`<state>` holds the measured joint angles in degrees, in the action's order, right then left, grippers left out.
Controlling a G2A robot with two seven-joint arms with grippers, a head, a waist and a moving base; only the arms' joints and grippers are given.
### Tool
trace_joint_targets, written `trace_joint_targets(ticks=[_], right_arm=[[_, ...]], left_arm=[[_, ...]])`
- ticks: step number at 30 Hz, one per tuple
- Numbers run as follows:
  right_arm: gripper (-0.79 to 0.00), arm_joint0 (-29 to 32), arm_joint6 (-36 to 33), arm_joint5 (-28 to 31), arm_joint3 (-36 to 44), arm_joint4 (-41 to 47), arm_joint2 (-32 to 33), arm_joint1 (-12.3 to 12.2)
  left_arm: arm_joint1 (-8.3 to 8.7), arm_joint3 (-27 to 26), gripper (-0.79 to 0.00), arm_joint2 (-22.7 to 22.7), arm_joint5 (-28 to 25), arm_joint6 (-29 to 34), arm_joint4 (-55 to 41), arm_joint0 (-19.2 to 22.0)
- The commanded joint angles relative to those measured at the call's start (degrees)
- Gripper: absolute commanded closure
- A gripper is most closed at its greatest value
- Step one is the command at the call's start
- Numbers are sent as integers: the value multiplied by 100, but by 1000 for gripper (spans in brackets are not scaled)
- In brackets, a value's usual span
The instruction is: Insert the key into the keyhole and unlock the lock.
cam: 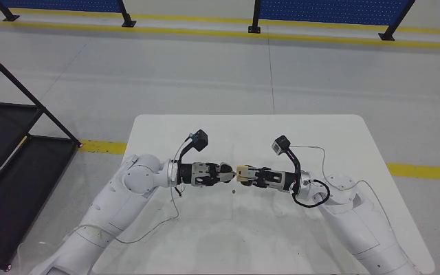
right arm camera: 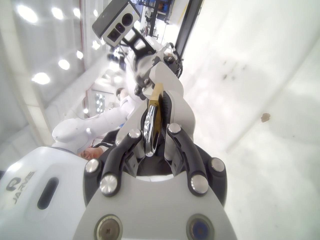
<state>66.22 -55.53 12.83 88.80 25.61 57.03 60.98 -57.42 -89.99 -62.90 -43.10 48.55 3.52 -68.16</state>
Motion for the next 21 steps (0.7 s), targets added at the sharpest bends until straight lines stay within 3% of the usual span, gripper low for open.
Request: trace_joint_targets(ticks=[1, 21], right_arm=[[0, 0, 0, 0, 0, 0, 0, 0], [0, 0, 0, 0, 0, 0, 0, 0]], left_arm=[[4, -21, 0, -6, -42, -52, 67, -17], [48, -206, 0, -72, -300, -524, 538, -135]])
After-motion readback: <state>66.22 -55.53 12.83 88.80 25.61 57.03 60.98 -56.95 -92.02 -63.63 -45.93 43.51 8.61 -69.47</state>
